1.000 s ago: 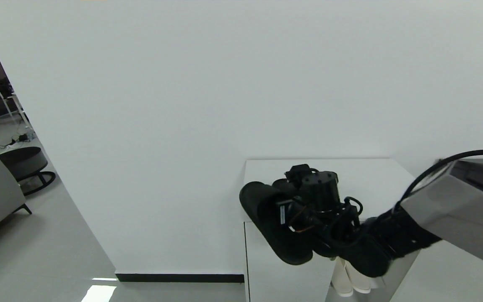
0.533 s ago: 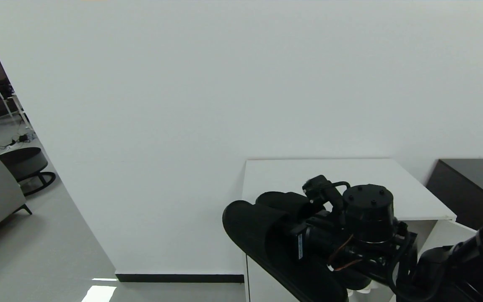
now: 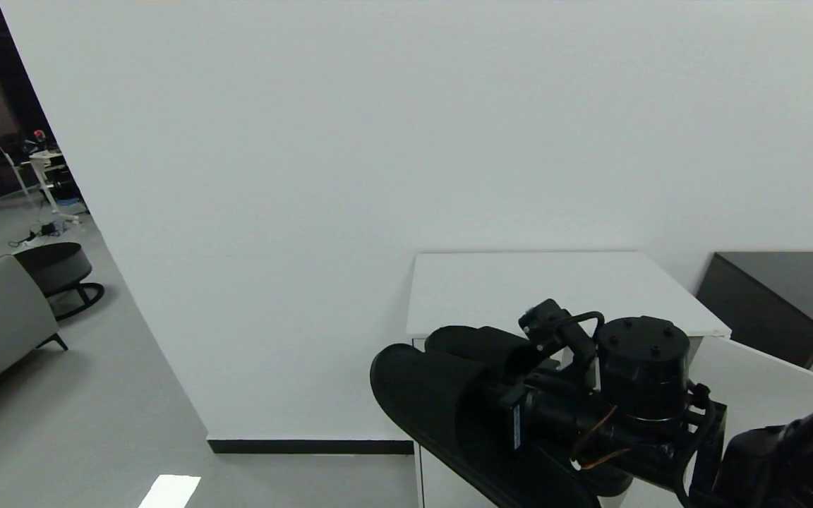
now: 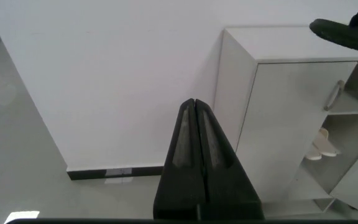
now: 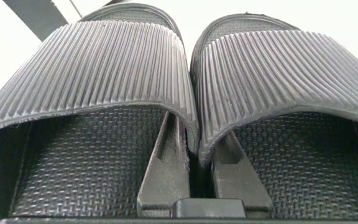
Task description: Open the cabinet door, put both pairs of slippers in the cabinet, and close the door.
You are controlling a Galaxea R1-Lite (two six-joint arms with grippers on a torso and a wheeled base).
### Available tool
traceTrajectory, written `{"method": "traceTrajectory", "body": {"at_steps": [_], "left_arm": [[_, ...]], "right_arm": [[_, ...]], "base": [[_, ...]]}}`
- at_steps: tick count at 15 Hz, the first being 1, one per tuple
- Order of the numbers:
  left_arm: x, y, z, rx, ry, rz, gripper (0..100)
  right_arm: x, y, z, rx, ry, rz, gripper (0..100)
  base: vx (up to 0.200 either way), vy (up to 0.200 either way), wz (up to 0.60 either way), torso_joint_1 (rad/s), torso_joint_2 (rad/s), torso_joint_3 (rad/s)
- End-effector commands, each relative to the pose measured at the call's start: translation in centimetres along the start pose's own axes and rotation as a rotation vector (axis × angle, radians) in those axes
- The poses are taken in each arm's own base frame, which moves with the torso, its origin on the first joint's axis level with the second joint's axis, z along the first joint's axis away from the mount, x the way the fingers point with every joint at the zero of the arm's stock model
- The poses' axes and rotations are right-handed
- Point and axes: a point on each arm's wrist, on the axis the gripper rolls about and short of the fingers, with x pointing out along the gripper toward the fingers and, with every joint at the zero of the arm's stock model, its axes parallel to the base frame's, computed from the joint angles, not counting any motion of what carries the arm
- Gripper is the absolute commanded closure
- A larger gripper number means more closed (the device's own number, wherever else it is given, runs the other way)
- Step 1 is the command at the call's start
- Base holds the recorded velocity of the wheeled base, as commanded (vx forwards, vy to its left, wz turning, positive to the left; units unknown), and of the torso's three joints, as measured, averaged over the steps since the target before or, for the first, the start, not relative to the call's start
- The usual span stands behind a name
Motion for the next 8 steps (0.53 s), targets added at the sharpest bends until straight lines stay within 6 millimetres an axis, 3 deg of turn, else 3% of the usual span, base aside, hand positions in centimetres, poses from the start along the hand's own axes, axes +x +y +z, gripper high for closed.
{"method": "traceTrajectory", "body": {"at_steps": [1,2,5,8], "left_arm": [[0.0,0.0,0.0,0.001,0.001,-0.001,100],[0.0,0.0,0.0,-0.001,0.001,-0.001,100],[0.0,0.0,0.0,0.001,0.001,-0.001,100],[0.0,0.0,0.0,0.001,0.001,-0.001,100]], "right_arm": [[-0.5,0.1,-0.5,-0.003,-0.008,0.042,100],[-0.8,0.1,-0.8,-0.003,-0.008,0.07,100],[-3.0,0.2,-2.4,-0.02,-0.028,0.256,100],[-3.3,0.2,-3.0,-0.009,-0.006,0.277,100]], "base": [[-0.2,0.0,0.0,0.002,0.0,-0.002],[-0.2,0.0,0.0,0.002,0.0,0.007],[0.0,0.0,0.0,0.0,0.0,0.0],[0.0,0.0,0.0,0.0,0.0,0.0]]}}
